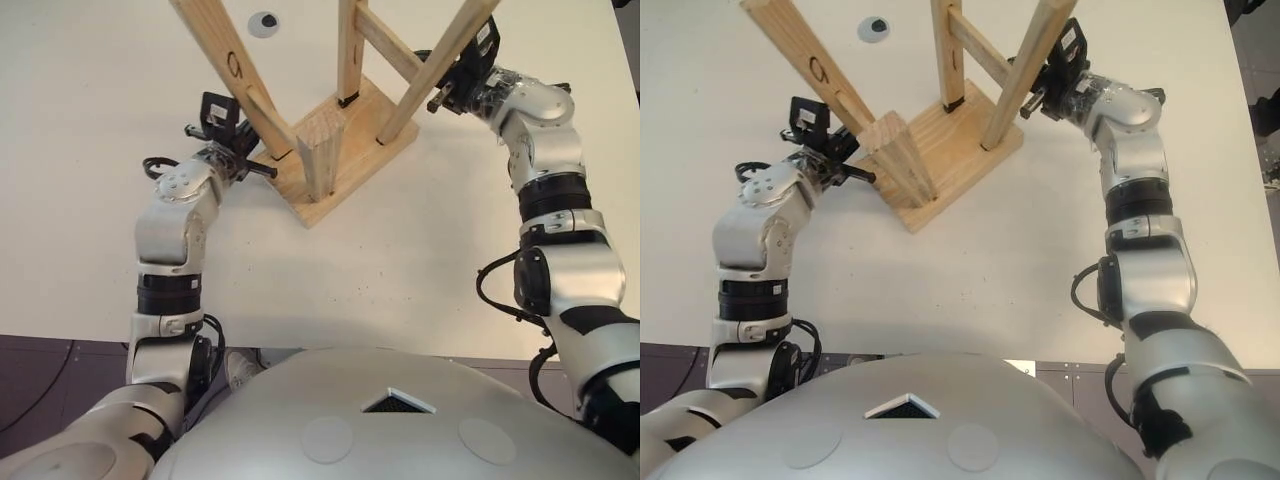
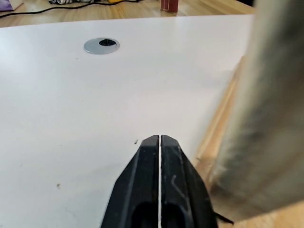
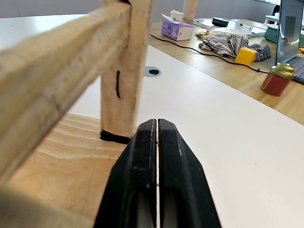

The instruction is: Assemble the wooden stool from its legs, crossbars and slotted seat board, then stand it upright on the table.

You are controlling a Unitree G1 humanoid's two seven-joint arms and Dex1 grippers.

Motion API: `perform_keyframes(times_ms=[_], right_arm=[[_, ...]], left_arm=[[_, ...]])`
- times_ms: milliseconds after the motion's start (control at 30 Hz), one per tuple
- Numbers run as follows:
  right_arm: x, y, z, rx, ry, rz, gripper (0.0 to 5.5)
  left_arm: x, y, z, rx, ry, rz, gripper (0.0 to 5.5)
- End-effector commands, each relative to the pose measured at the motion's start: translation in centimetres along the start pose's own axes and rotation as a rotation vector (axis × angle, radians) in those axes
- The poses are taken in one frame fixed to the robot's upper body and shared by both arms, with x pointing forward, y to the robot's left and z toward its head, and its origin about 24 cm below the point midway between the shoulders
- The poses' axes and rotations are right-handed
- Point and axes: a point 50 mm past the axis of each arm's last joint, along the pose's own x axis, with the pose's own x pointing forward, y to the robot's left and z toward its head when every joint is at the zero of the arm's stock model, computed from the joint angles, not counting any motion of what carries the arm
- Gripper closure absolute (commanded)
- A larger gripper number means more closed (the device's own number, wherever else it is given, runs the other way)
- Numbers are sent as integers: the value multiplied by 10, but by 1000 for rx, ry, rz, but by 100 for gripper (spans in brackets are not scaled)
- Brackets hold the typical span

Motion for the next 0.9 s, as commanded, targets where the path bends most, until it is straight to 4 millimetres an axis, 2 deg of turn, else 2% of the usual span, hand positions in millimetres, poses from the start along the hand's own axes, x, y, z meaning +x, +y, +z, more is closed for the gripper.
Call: perform_keyframes(times_ms=[33,133,233,300,400,467,533,633,700,833,900], right_arm=[[-4,29,6,-22,-3,229,545],[-14,40,-2,-12,95,327,545],[-17,48,-15,8,191,368,545],[-21,53,-24,21,235,356,545],[-35,51,-29,91,247,302,518],[-45,51,-33,113,272,287,477],[-55,53,-37,107,304,298,440],[-69,56,-34,107,313,332,388],[-76,54,-33,120,309,342,346],[-65,52,-27,142,262,343,271],[-60,55,-27,152,256,363,267]], left_arm=[[24,11,9,53,-20,-19,549],[43,19,22,67,-55,-9,549],[51,25,27,106,-69,-6,549],[50,32,26,141,-74,-11,549],[29,59,22,128,-135,2,550],[5,81,26,104,-200,2,550],[-22,94,33,92,-244,-77,550],[-65,90,32,159,-165,-331,519],[-83,81,25,198,-61,-487,482],[-93,52,9,188,66,-715,416],[-92,42,3,193,93,-764,385]])
